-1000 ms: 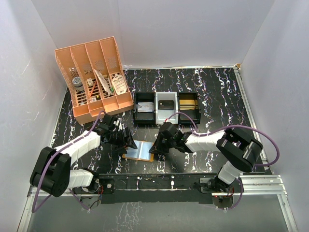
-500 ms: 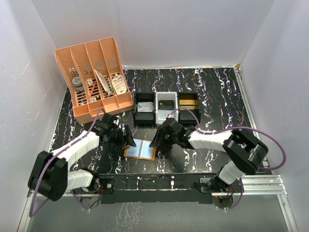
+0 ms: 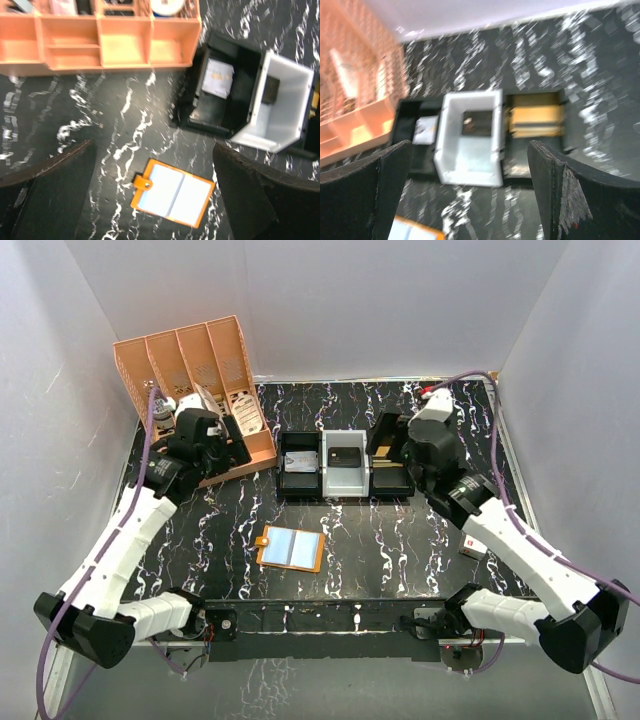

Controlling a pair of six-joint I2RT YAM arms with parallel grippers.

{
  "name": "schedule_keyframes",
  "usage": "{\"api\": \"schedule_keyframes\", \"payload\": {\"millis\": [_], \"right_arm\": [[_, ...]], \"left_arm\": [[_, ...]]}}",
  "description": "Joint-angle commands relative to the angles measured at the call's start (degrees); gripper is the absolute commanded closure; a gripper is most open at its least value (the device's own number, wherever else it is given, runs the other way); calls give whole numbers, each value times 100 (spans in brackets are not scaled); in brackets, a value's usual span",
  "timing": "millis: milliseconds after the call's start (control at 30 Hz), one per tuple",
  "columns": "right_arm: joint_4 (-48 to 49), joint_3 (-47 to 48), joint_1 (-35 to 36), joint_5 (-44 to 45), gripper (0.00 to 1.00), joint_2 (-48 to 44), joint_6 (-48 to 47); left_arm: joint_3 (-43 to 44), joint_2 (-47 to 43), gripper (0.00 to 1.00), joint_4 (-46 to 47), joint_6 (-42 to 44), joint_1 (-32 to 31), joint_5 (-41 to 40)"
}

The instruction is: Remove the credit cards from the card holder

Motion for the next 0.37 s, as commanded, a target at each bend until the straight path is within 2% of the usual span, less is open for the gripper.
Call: {"api": "schedule_keyframes", "payload": {"millis": [0,167,333], "right_arm": [[241,469,-298,1281,2,-156,-1758],[245,619,-673,1432,2,-194,-2086],[243,518,-830,1052,2,-337,-1962]], "left_arm": [[613,-251,1,-782,270,27,-1445],[351,-1021,1,-437,472,28,-1784],[27,-1441,1,-272,308,19,-1879]]}}
